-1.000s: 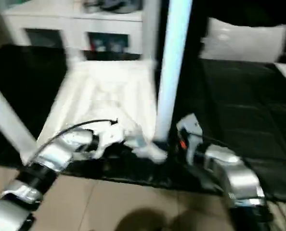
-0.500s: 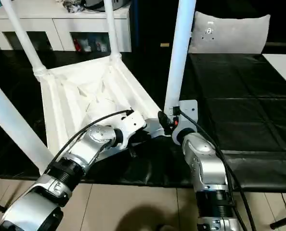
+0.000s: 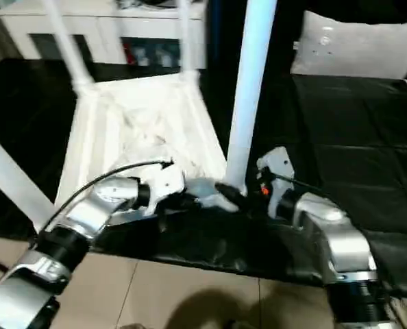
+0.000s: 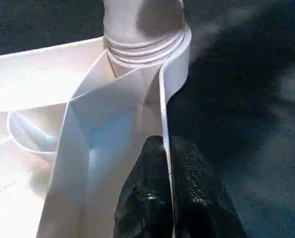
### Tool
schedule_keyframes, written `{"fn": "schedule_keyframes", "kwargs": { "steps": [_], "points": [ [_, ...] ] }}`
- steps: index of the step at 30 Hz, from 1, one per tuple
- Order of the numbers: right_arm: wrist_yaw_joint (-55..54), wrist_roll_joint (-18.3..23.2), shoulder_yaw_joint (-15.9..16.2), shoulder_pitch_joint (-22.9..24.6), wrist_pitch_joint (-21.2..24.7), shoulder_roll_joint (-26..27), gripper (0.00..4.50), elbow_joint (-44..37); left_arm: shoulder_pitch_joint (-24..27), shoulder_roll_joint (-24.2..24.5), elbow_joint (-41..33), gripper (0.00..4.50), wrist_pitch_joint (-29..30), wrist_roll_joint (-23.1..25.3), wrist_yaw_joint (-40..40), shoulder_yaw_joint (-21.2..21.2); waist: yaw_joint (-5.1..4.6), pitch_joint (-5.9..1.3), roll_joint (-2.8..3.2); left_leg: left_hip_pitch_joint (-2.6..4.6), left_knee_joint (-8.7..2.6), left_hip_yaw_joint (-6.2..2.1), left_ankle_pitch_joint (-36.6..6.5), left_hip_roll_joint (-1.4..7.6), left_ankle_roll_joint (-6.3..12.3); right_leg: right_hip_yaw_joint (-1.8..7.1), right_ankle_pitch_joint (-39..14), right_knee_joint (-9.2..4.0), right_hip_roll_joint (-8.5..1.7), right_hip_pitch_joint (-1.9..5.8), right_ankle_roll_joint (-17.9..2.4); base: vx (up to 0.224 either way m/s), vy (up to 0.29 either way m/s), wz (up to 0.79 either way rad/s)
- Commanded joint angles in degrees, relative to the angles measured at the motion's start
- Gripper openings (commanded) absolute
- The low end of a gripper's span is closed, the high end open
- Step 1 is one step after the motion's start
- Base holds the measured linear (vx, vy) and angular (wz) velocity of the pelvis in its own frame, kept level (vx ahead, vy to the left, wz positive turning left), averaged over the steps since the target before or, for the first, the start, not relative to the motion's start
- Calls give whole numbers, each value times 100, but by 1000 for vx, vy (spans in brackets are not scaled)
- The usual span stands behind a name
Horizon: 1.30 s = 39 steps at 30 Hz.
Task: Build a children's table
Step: Rotate leg to tighten
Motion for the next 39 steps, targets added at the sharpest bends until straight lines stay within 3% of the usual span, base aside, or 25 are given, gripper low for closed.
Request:
{"fn": "schedule_keyframes", "kwargs": {
  "steps": [1,4,8,12,18,21,25,26,28,34,37,38,39],
  "points": [
    [518,82,44,-11,-137,-273,443,11,28,186,-223,0,-296,-106,-531,-177,61,-421,-162,7,-363,-78,-515,345,734,392,-1768,-352,-374,377,-695,0,0,0],
    [1040,114,145,-44,-259,-554,443,86,69,348,-338,0,-419,-200,-1059,-293,112,-422,-182,15,-371,-62,-560,354,701,424,-1619,-319,-382,381,-800,0,0,0],
    [2034,482,339,-87,-174,-927,443,72,155,533,-569,0,-553,-352,-1768,-490,238,-421,-204,28,-352,-22,-572,355,749,452,-1571,-299,-387,372,-939,0,0,0],
    [2471,577,498,-130,-82,-1057,415,114,157,557,-561,0,-660,-364,-1961,-594,319,-397,-210,38,-365,-25,-704,355,638,449,-1952,-330,-385,369,-833,0,0,0],
    [2716,625,680,-208,-68,-1037,367,232,165,529,-573,0,-686,-360,-1998,-613,314,-379,-245,72,-388,-30,-961,338,452,436,-2488,-408,-386,369,-625,0,0,0],
    [2769,650,729,-242,-37,-1009,334,248,150,537,-546,0,-701,-364,-1991,-609,307,-389,-247,66,-392,-42,-901,332,415,430,-2513,-410,-380,372,-544,0,0,0],
    [2906,672,801,-287,-1,-971,304,298,91,586,-438,0,-772,-347,-1984,-595,322,-404,-237,53,-391,-48,-843,342,429,432,-2304,-385,-375,376,-597,0,0,0],
    [2921,671,823,-311,-17,-956,294,346,65,595,-399,0,-784,-346,-1987,-586,335,-407,-207,47,-390,-51,-824,341,431,431,-2227,-369,-381,382,-634,0,0,0],
    [2923,672,834,-326,-28,-952,271,375,51,592,-375,0,-791,-344,-1984,-584,326,-400,-225,39,-392,-48,-859,340,428,426,-2269,-380,-378,387,-626,0,0,0],
    [2819,777,869,-241,118,-885,229,173,52,634,-370,0,-706,-369,-1910,-509,319,-387,-188,57,-402,-52,-987,334,337,415,-2485,-426,-368,378,-544,0,0,0],
    [2629,977,776,10,391,-810,219,-206,114,540,-435,0,-489,-411,-1670,-417,331,-390,-202,74,-408,-51,-970,340,317,432,-2423,-421,-367,375,-530,0,0,0],
    [2469,1014,734,128,436,-737,218,-348,131,471,-445,0,-367,-414,-1505,-368,321,-393,-231,64,-408,-51,-992,335,322,422,-2450,-416,-370,381,-539,0,0,0],
    [2203,999,698,216,505,-625,218,-453,141,387,-453,0,-229,-426,-1316,-305,334,-383,-198,71,-413,-57,-967,341,310,429,-2452,-418,-379,367,-534,0,0,0]
  ]
}}
